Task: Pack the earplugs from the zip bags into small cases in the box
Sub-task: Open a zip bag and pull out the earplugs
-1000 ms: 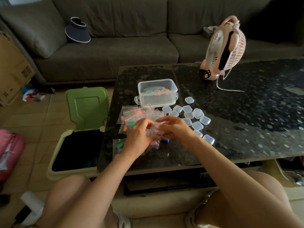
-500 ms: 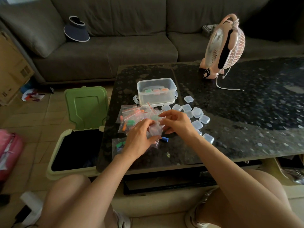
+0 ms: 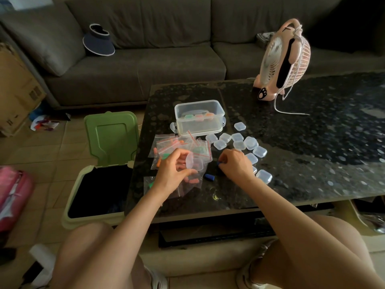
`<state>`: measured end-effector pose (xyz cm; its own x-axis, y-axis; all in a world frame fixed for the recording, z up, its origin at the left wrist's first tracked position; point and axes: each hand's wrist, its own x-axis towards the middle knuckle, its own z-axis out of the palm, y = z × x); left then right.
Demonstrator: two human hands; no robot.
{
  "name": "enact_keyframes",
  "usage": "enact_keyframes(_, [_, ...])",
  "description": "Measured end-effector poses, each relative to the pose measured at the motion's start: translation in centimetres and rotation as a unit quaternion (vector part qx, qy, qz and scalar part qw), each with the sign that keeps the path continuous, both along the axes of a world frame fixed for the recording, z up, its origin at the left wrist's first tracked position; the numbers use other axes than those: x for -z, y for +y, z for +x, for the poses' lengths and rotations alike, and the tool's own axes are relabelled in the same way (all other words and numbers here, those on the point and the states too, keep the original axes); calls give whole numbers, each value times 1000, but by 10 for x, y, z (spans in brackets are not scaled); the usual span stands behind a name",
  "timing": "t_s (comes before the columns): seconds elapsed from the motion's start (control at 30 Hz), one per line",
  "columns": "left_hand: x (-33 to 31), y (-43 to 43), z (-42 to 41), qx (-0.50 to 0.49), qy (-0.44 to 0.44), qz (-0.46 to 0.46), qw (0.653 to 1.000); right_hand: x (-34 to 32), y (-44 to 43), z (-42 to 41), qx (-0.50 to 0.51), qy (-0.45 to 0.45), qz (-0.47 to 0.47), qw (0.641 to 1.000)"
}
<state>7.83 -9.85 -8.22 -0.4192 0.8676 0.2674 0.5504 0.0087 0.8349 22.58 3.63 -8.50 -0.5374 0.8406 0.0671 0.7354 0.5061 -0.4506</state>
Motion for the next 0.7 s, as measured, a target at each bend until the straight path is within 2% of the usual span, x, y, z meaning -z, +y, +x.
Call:
enact_keyframes(0.07, [-1, -2, 0, 1, -18, 1, 1000, -9, -5, -3, -13, 84, -28, 996])
enact_keyframes(0.13, [-4, -2, 2, -3, -25, 4, 1000, -23, -16, -6, -56, 193, -78, 977])
enact_keyframes(0.2, [-5, -2, 5, -7, -25, 7, 1000, -34, -25, -6, -109, 245, -87, 960])
enact_keyframes(0.3, [-6, -2, 8, -9, -28, 5, 1000, -35, -32, -5, -159, 241, -59, 956])
enact_keyframes(0.43, [-6, -1, 8, -16, -18, 11, 1000, -18, -31, -9, -172, 150, 14, 973])
enact_keyframes(0.5, [-6, 0, 8, -16, -20, 17, 1000, -16, -30, -10, -171, 136, -3, 976])
enact_keyframes(0.63, [-3, 1, 5, -22, -28, 19, 999, -25, -23, -8, -103, 201, -55, 973])
enact_keyframes(0.7, [-1, 1, 3, -29, -23, 14, 999, -23, -16, -3, -54, 131, -76, 987])
